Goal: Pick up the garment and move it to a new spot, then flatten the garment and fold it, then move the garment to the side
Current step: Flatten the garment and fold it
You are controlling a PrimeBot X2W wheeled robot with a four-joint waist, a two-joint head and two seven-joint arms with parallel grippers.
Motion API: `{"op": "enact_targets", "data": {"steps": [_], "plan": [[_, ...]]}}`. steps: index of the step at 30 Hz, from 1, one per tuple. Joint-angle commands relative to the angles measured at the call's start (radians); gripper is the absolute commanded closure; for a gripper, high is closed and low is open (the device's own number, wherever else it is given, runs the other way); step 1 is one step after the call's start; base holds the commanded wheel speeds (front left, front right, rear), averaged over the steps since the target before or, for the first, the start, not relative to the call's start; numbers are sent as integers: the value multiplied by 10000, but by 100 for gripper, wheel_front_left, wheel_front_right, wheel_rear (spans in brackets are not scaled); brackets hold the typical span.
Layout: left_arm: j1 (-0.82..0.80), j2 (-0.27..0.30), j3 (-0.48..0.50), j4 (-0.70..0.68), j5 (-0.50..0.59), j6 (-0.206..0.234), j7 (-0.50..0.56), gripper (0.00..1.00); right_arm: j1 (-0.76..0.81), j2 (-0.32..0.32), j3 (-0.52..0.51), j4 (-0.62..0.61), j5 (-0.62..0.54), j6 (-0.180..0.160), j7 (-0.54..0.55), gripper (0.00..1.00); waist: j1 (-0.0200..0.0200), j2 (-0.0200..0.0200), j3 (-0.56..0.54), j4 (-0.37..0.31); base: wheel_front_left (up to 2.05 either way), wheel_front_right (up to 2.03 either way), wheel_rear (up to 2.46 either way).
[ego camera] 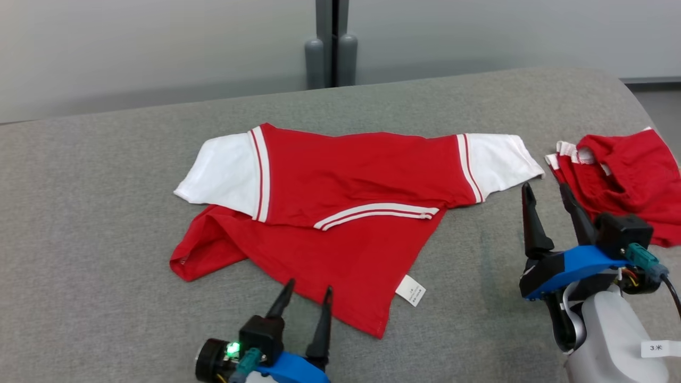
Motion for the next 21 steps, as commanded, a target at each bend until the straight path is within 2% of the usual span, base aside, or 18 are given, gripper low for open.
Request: {"op": "enact_targets", "data": {"steps": [1,6,13,18,19,21], "plan": [[-200,7,-220,133,-73,-47,-23,0,-6,-2,65,-104,58,1,-29,0,0,-1,42,-71,0,0,0],[-605,0,-1058,888,-384,83,-25,0,-256,-17,362,-222,232,1,-29,0,0,-1,229,-377,0,0,0],[-946,5,-1434,1947,-666,819,-22,0,-333,-125,466,-298,339,1,-29,0,0,-1,367,-491,0,0,0],[-1164,63,-1645,2845,-1007,1114,43,0,-383,-136,512,-324,386,1,-29,0,0,-1,499,-495,0,0,0],[-1227,76,-1765,3065,-1095,1119,70,46,-401,-137,528,-337,400,1,-29,0,0,-1,529,-494,0,0,0],[-1319,77,-2085,3646,-1245,1100,118,88,-423,-152,613,-358,364,1,-29,0,0,-1,562,-492,0,0,0]]}}
